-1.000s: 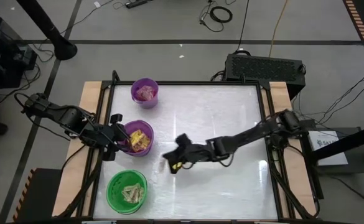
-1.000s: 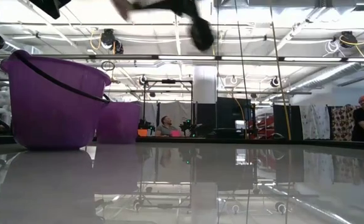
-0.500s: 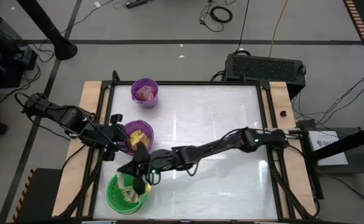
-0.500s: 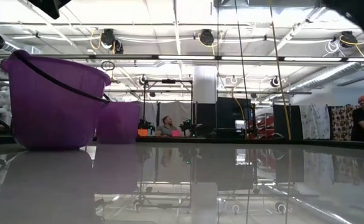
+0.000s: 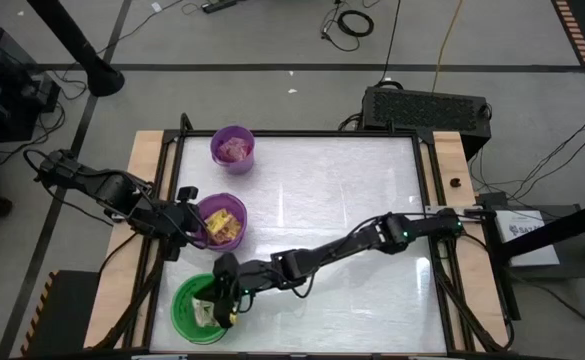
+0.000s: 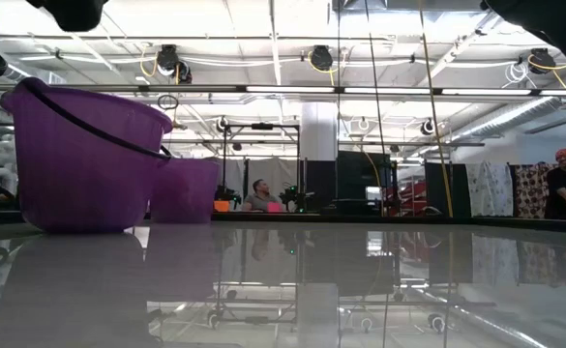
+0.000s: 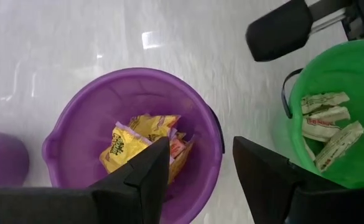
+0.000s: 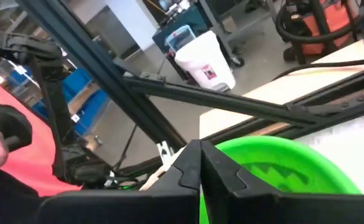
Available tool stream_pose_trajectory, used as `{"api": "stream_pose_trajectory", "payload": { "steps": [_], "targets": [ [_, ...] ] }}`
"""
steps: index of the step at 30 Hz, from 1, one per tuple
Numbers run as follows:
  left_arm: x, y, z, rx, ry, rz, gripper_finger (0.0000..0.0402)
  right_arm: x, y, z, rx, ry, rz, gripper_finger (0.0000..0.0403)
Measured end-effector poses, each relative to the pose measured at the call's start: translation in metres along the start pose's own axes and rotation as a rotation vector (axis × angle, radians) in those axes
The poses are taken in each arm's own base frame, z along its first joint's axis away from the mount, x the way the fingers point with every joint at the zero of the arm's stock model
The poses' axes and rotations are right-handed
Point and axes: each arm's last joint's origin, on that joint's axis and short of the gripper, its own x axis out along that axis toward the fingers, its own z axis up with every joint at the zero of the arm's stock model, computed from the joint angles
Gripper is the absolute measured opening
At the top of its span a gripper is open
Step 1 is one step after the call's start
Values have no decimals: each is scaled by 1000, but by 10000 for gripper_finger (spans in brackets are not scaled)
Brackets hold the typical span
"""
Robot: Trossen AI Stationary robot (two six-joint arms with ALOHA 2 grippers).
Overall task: Sort candy by brand, put in halloween buckets
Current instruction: Put the white candy into the green bucket
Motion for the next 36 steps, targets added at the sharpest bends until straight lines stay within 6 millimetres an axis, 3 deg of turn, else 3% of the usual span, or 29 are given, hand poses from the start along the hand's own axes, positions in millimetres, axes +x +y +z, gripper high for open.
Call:
{"api": "stream_pose_trajectory", "payload": {
  "steps": [36],
  "targets": [
    [0, 0, 0, 2, -3, -1, 185, 0, -7, 3, -117, 14, -20, 0]
  ]
}}
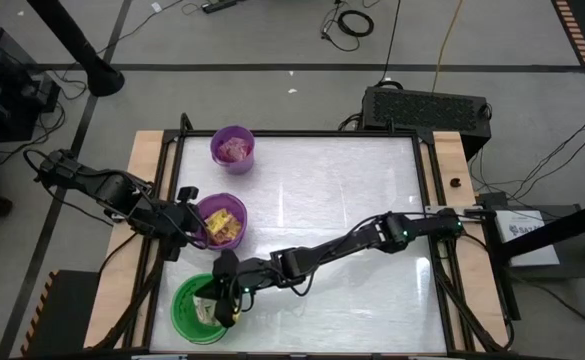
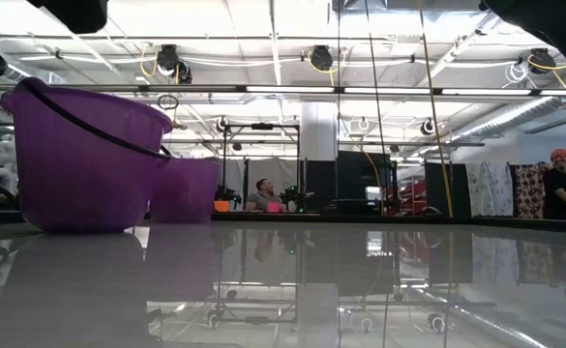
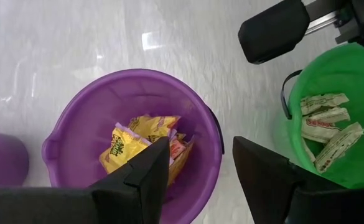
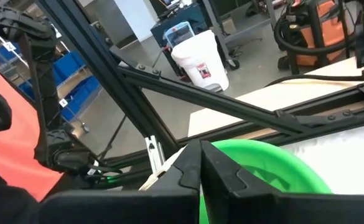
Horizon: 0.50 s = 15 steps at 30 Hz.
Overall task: Sort candy by brand, put in halloween buckets
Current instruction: Put the white candy into the green bucket, then return to Home Position
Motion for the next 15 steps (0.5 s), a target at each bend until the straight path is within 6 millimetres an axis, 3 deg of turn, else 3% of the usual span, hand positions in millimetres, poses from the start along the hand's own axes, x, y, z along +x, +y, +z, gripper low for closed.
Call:
{"api": "stream_pose_trajectory", "payload": {
  "steps": [7, 15],
  "targets": [
    [0, 0, 0, -3, 0, 0, 185, 1, -7, 4, -21, 22, 32, 10],
    [0, 0, 0, -8, 0, 0, 185, 1, -14, 7, -100, 25, 15, 85]
  ]
}}
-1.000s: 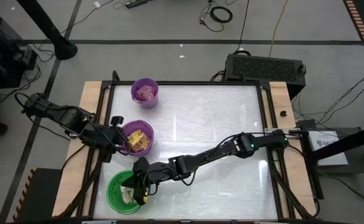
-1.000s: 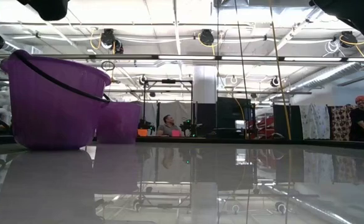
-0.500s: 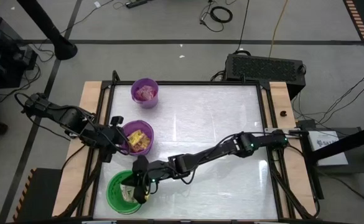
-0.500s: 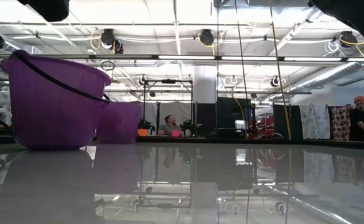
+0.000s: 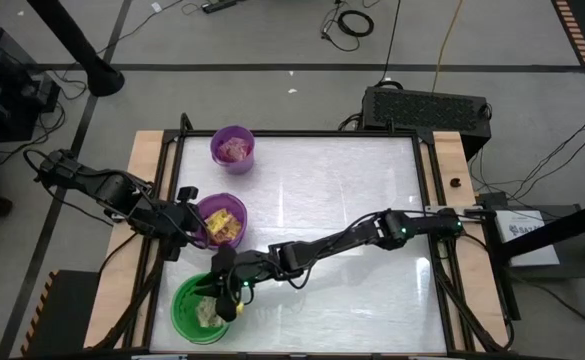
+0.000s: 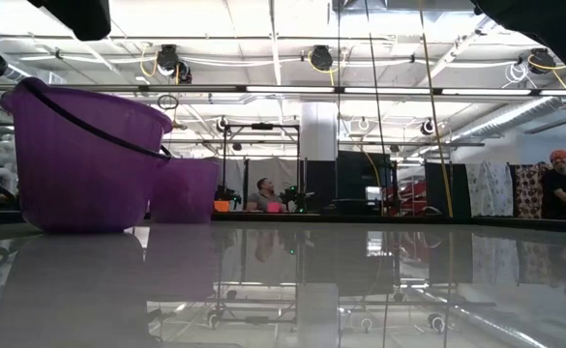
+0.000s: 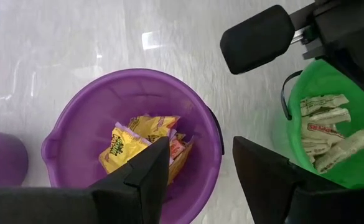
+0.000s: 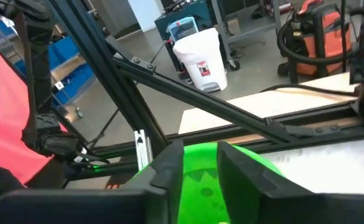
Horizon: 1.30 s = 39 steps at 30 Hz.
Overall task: Sort candy by brand, put in halloween buckets
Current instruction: Return to Home Position
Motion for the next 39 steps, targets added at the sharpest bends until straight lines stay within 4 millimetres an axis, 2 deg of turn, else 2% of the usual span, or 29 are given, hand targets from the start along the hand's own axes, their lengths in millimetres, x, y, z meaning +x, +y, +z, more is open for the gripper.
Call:
{"api": "stream_pose_trajectory", "payload": {
  "steps": [5, 8, 11, 14, 18, 22, 26, 31, 35, 39],
  "targets": [
    [0, 0, 0, -2, 0, 0, 185, 0, -3, 3, -66, -5, -5, 117],
    [0, 0, 0, -3, 0, 0, 185, -2, -1, 16, -67, -40, 3, 125],
    [0, 0, 1, -4, -14, -2, 185, -14, 0, 38, -65, -46, 26, 127],
    [0, -1, 5, -9, -52, -8, 185, -33, -4, 58, -57, 88, 38, 127],
    [0, -2, 13, -35, -128, -17, 185, -65, -12, 72, -27, 313, -57, 127],
    [-3, -3, 26, -102, -277, -6, 185, -96, -12, 84, -89, 467, -118, 125],
    [-9, -3, 42, -171, -461, 35, 185, -120, -8, 96, -176, 549, -130, 107],
    [-19, -2, 56, -178, -642, 82, 185, -150, -13, 111, -240, 638, -157, 77],
    [-32, 5, 56, -215, -730, 62, 185, -168, -15, 120, -272, 686, -164, 53],
    [-51, 16, 43, -249, -784, 85, 185, -186, -18, 126, -305, 746, -168, 30]
  ]
}}
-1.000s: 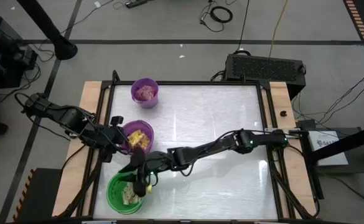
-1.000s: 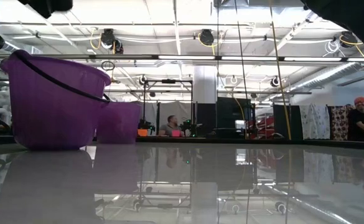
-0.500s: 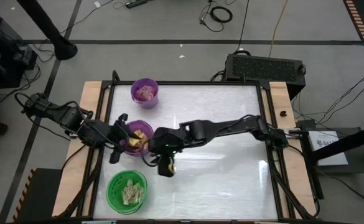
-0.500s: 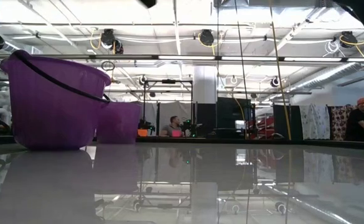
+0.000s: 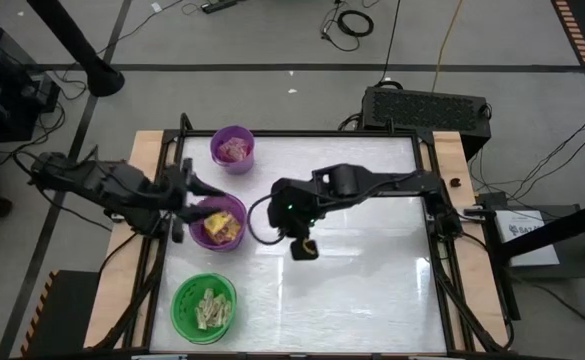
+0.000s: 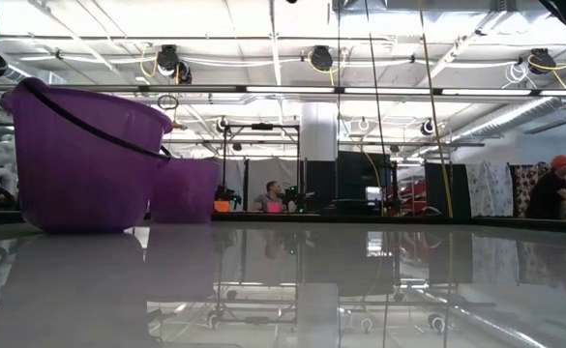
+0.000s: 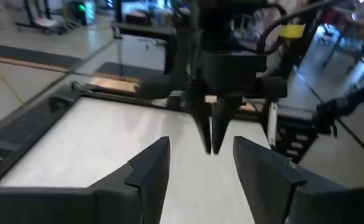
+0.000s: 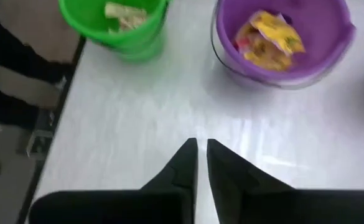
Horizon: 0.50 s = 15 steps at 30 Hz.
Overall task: Sort candy by brand, put in halloween buckets
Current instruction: Return to Home Position
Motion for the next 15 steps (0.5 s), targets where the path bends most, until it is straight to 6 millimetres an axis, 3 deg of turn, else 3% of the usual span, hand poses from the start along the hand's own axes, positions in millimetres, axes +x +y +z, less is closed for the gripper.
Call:
{"api": "stream_pose_trajectory", "payload": {
  "steps": [7, 15],
  "targets": [
    [-54, 24, 1, -57, -82, 82, 185, -31, -13, -10, -28, 33, 10, 2],
    [-100, 44, -21, -162, -82, 111, 185, -73, -36, -21, -24, 4, 36, 1]
  ]
}}
